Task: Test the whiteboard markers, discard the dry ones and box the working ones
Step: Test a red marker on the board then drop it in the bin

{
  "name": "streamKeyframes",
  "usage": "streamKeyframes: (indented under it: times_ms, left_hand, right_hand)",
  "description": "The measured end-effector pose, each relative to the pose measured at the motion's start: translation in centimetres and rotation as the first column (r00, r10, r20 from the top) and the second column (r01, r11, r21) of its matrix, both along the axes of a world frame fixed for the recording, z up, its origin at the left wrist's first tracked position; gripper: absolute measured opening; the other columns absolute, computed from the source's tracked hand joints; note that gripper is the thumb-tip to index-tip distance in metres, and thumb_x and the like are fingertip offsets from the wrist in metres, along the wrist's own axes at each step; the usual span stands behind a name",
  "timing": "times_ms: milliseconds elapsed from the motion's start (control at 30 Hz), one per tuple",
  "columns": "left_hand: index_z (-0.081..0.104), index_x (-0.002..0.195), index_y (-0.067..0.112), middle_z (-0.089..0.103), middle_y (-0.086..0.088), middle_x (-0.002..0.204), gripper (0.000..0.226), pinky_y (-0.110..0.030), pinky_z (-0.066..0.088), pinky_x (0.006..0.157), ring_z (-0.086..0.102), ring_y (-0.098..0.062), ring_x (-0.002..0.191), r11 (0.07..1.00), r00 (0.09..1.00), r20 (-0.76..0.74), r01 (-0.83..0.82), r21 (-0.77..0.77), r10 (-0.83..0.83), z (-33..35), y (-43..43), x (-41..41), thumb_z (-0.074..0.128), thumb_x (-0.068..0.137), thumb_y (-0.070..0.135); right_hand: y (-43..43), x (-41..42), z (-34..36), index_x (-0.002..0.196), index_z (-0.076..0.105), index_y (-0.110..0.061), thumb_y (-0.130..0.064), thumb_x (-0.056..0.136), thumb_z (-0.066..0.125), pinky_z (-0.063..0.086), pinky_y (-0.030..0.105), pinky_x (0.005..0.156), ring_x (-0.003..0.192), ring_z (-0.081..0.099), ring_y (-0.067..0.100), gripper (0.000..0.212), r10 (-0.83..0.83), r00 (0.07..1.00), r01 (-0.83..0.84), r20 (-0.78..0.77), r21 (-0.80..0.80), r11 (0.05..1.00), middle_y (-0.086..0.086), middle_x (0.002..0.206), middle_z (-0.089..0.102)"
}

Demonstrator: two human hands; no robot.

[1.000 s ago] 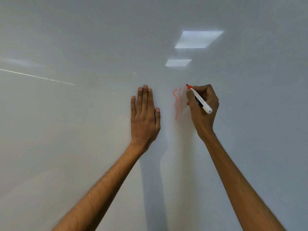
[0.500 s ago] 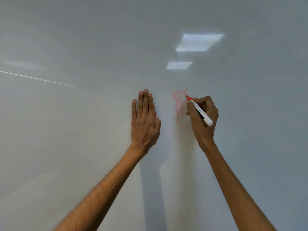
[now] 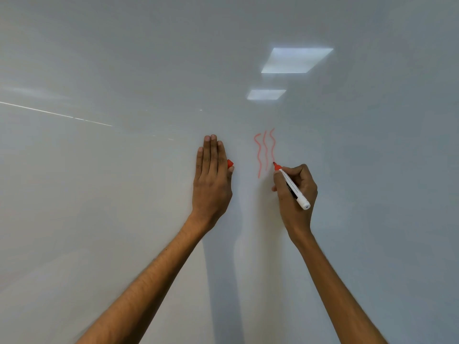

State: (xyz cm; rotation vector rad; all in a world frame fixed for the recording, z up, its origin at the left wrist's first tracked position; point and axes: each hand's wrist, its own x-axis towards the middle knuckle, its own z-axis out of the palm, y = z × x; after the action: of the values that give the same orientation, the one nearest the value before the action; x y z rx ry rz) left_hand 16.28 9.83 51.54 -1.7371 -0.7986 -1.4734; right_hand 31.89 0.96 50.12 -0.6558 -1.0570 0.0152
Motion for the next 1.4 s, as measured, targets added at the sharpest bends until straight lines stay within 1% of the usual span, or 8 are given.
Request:
streamKeyframes:
  times_ms: [167, 400, 633, 733, 800, 933, 1167, 1400]
  left_hand:
    - [0.032, 0.146, -0.008, 0.030, -0.025, 0.155, 0.050, -0.049, 0.018, 0.122, 0.025, -0.035, 0.146, 0.994, 0.995, 0.012, 0.101, 0.036, -0.101, -0.3, 0.5, -0.5, 0.044, 0.105, 0.018]
    - [0.049, 0.136, -0.006, 0.043, -0.022, 0.147, 0.042, -0.054, 0.025, 0.118, 0.037, -0.034, 0.141, 0.969, 0.967, 0.060, 0.246, 0.005, -0.246, -0.9, -0.6, -0.6, 0.056, 0.098, 0.011]
    - [0.064, 0.122, -0.002, 0.056, -0.018, 0.136, 0.039, -0.048, 0.033, 0.115, 0.047, -0.028, 0.133, 0.956, 0.967, 0.009, 0.255, -0.142, -0.256, -2.9, -2.9, -2.3, 0.072, 0.084, 0.002]
    - [0.070, 0.116, 0.001, 0.058, -0.015, 0.134, 0.032, -0.038, 0.032, 0.117, 0.047, -0.023, 0.134, 0.902, 0.936, 0.013, 0.341, -0.266, -0.351, -5.0, -4.7, -3.3, 0.072, 0.084, 0.002]
    - [0.071, 0.113, 0.006, 0.064, -0.007, 0.129, 0.026, -0.026, 0.039, 0.112, 0.053, -0.016, 0.129, 0.834, 0.901, 0.092, 0.429, -0.348, -0.425, -6.1, -6.1, -3.8, 0.071, 0.087, 0.006]
    - [0.071, 0.114, 0.015, 0.073, 0.007, 0.108, 0.024, -0.035, 0.054, 0.091, 0.067, -0.005, 0.098, 0.711, 0.847, 0.212, 0.527, -0.466, -0.488, -7.8, -8.2, -4.1, 0.070, 0.091, 0.018]
    - [0.063, 0.112, 0.017, 0.072, 0.010, 0.104, 0.022, -0.023, 0.053, 0.083, 0.066, -0.006, 0.096, 0.614, 0.794, 0.330, 0.605, -0.507, -0.510, -9.5, -10.7, -3.1, 0.067, 0.093, 0.026]
    - [0.065, 0.108, 0.016, 0.070, 0.016, 0.101, 0.018, -0.023, 0.053, 0.075, 0.066, -0.005, 0.090, 0.595, 0.794, 0.310, 0.600, -0.534, -0.523, -10.7, -11.3, -2.5, 0.068, 0.092, 0.025]
  right_hand:
    - [0.1, -0.3, -1.1, 0.080, 0.056, -0.016, -0.010, 0.088, 0.068, 0.051, 0.042, 0.057, 0.068, 0.063, 0.039, 0.015, 0.022, 1.000, -0.023, -0.012, -0.053, 0.998, 0.003, 0.083, 0.068]
    - [-1.7, -0.6, -0.8, 0.092, 0.068, -0.009, -0.009, 0.087, 0.073, 0.047, 0.023, 0.052, 0.065, 0.067, 0.025, 0.007, 0.147, 0.982, -0.161, -0.120, -0.117, 0.980, 0.007, 0.091, 0.073]
    - [-4.0, -1.3, -1.6, 0.100, 0.072, -0.016, -0.012, 0.084, 0.078, 0.043, 0.022, 0.048, 0.062, 0.065, 0.018, 0.018, 0.327, 0.928, -0.357, -0.179, -0.177, 0.917, 0.006, 0.086, 0.075]
    - [-4.7, -1.7, -2.3, 0.102, 0.073, -0.014, -0.018, 0.086, 0.076, 0.042, 0.021, 0.048, 0.059, 0.064, 0.016, 0.017, 0.348, 0.907, -0.403, -0.236, -0.254, 0.879, 0.005, 0.081, 0.075]
    - [-5.1, -2.0, -2.9, 0.101, 0.074, -0.008, -0.023, 0.088, 0.074, 0.043, 0.021, 0.049, 0.057, 0.064, 0.014, 0.020, 0.330, 0.911, -0.397, -0.246, -0.311, 0.864, 0.003, 0.078, 0.075]
    - [-5.9, -2.5, -4.4, 0.095, 0.075, -0.010, -0.032, 0.089, 0.071, 0.048, 0.018, 0.049, 0.058, 0.068, 0.011, 0.023, 0.314, 0.916, -0.392, -0.248, -0.394, 0.832, 0.000, 0.077, 0.076]
    - [-7.0, -2.5, -6.6, 0.093, 0.074, -0.013, -0.031, 0.089, 0.071, 0.051, 0.018, 0.051, 0.060, 0.070, 0.012, 0.019, 0.321, 0.909, -0.409, -0.264, -0.429, 0.805, -0.002, 0.076, 0.076]
    - [-7.6, -1.7, -8.4, 0.097, 0.075, -0.010, -0.031, 0.089, 0.071, 0.052, 0.020, 0.053, 0.064, 0.071, 0.015, 0.023, 0.330, 0.911, -0.410, -0.246, -0.484, 0.773, 0.003, 0.081, 0.077]
